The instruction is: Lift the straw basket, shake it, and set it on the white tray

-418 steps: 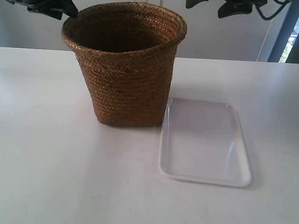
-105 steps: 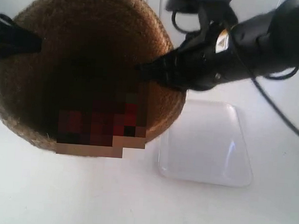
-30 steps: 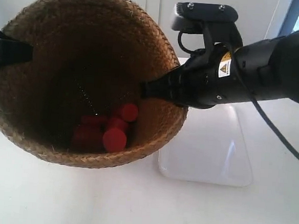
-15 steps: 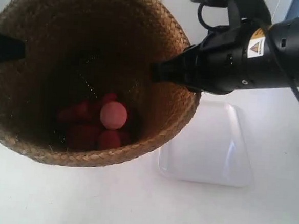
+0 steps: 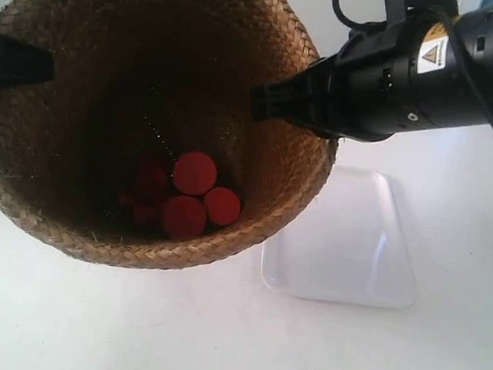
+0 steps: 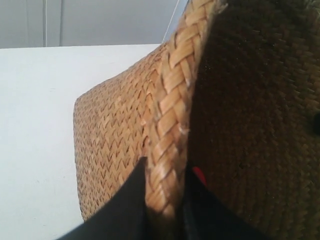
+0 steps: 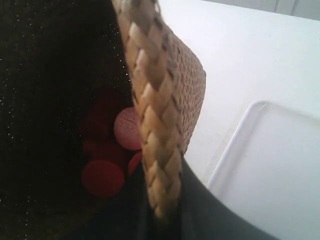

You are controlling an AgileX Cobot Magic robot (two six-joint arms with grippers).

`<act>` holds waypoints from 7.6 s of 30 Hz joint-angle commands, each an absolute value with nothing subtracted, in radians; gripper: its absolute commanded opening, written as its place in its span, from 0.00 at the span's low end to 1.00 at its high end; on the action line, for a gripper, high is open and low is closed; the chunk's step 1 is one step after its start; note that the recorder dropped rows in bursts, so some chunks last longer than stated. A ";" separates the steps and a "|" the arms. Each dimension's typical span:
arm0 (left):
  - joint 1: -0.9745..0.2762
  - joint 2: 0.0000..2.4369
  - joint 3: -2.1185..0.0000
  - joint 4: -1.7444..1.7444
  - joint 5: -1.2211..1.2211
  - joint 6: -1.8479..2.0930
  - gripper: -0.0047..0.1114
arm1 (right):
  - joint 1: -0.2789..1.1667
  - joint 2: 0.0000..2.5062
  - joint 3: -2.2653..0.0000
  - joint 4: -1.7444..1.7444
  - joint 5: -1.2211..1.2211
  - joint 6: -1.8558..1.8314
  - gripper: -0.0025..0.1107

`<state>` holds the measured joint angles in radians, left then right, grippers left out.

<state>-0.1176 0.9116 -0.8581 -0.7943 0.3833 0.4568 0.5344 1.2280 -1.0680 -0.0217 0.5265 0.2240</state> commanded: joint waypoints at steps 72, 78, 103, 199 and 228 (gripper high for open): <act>-0.265 1.476 -1.349 -0.774 0.477 0.231 0.04 | 0.129 1.618 -1.757 0.066 1.198 0.000 0.02; -0.352 1.562 -1.435 -0.611 0.455 0.125 0.04 | 0.118 1.637 -1.782 0.030 1.221 0.000 0.02; -0.464 1.623 -1.467 -0.567 0.367 0.085 0.04 | 0.118 1.642 -1.782 0.000 1.221 0.000 0.02; -0.460 1.705 -1.528 -0.550 0.378 0.087 0.31 | 0.009 1.666 -1.585 -0.063 1.221 0.075 0.02; -0.460 1.705 -1.528 -0.511 0.367 0.133 0.57 | 0.009 1.666 -1.585 -0.137 1.221 0.075 0.44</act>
<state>-0.4551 1.7183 -1.5206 -0.5059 0.3703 0.1230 0.0171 1.6727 -1.5869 -0.1286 1.2188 0.0765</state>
